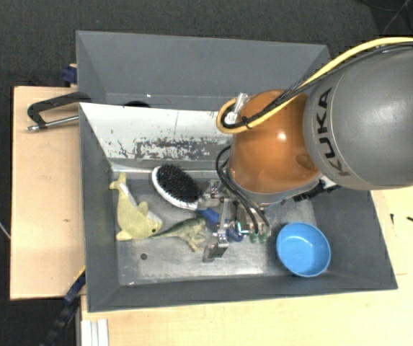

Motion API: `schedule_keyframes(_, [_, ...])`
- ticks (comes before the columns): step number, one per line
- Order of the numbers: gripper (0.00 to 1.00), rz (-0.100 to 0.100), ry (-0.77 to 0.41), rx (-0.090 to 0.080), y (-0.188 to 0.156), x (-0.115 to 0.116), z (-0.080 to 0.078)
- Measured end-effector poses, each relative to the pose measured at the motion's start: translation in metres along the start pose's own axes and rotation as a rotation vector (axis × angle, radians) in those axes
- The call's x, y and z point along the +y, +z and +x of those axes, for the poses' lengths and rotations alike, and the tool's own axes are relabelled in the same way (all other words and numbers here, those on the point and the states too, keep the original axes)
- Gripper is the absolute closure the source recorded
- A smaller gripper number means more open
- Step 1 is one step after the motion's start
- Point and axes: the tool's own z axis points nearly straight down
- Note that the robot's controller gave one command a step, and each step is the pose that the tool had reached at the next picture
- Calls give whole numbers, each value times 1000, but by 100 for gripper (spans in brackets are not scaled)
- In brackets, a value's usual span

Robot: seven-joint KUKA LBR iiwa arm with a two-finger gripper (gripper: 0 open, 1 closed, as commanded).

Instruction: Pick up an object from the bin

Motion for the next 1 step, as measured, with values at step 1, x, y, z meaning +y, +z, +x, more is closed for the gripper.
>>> schedule_keyframes(1, [0,-2,139,-11,84,-50,-41])
